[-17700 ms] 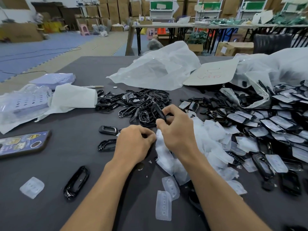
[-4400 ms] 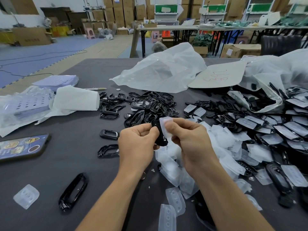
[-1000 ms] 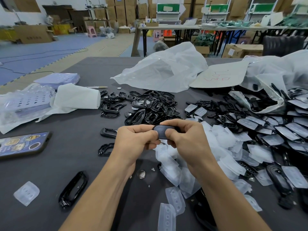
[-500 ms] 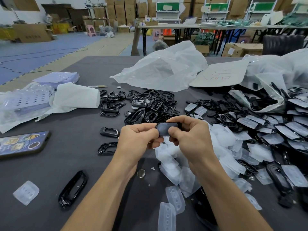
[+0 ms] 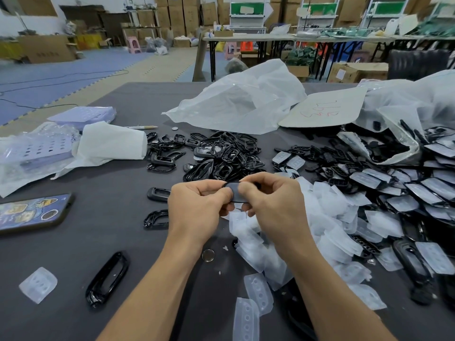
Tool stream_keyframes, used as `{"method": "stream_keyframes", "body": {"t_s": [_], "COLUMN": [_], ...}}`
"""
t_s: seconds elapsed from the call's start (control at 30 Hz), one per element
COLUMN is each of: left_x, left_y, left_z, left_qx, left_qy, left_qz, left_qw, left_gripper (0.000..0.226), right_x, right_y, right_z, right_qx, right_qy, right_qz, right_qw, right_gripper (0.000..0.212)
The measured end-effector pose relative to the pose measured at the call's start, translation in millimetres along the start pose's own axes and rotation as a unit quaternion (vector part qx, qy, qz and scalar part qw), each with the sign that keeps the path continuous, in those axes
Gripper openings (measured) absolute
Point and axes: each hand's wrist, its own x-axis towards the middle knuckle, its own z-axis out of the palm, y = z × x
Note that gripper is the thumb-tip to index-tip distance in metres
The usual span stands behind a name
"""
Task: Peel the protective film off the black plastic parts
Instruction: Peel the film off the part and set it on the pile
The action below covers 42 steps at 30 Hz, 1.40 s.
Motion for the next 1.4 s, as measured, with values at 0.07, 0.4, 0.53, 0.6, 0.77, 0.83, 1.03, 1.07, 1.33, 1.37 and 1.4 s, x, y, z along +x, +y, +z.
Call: {"method": "stream_keyframes", "body": {"t_s": [0.07,0.4,0.53,0.6,0.77,0.83,1.03,1.07,1.33,1.37,1.4], "left_x": [-2.0,-0.6,-1.8,-2.0,-1.4,-0.3,-2.1,-3.3,-5.2,-5.3,-5.5], "left_y": [1.2,3.8,6.2,6.4,5.5,5.3,3.8,3.3,2.1,2.5,2.9], "left_z": [0.3,-1.9,-5.5,-5.7,-4.5,-4.7,-3.0,-2.8,-1.6,-0.9,-0.8], "left_qx": [-0.009,-0.038,-0.029,-0.022,-0.022,-0.027,-0.011,0.007,0.066,0.065,0.063], "left_qy": [-0.005,-0.043,-0.091,-0.1,-0.068,-0.041,-0.035,-0.039,-0.032,-0.031,-0.032], "left_qz": [0.004,-0.028,-0.037,-0.038,-0.03,-0.024,0.003,0.02,0.095,0.098,0.1], "left_qw": [1.0,0.998,0.995,0.994,0.997,0.998,0.999,0.999,0.993,0.993,0.992], "left_gripper": [0.017,0.018,0.034,0.024,0.022,0.026,0.017,0.019,0.02,0.021,0.022], "right_x": [-0.7,6.2,7.6,7.7,7.3,7.3,4.3,4.2,3.9,4.4,4.8], "right_y": [1.6,2.8,3.6,3.5,2.5,2.7,3.7,3.6,4.0,4.4,4.6], "right_z": [-0.1,-6.4,-7.5,-7.6,-7.5,-7.4,-6.1,-5.9,-4.3,-4.8,-5.4], "right_qx": [-0.054,0.028,0.017,0.017,0.039,0.065,0.078,0.065,0.083,0.092,0.102], "right_qy": [0.004,-0.03,-0.027,-0.032,-0.054,-0.081,-0.087,-0.088,-0.093,-0.092,-0.094], "right_qz": [-0.028,0.01,0.002,-0.001,0.007,0.023,0.012,0.001,0.019,0.027,0.034], "right_qw": [0.998,0.999,0.999,0.999,0.998,0.994,0.993,0.994,0.992,0.991,0.99], "right_gripper": [0.012,0.031,0.03,0.028,0.03,0.035,0.031,0.033,0.039,0.04,0.041]}}
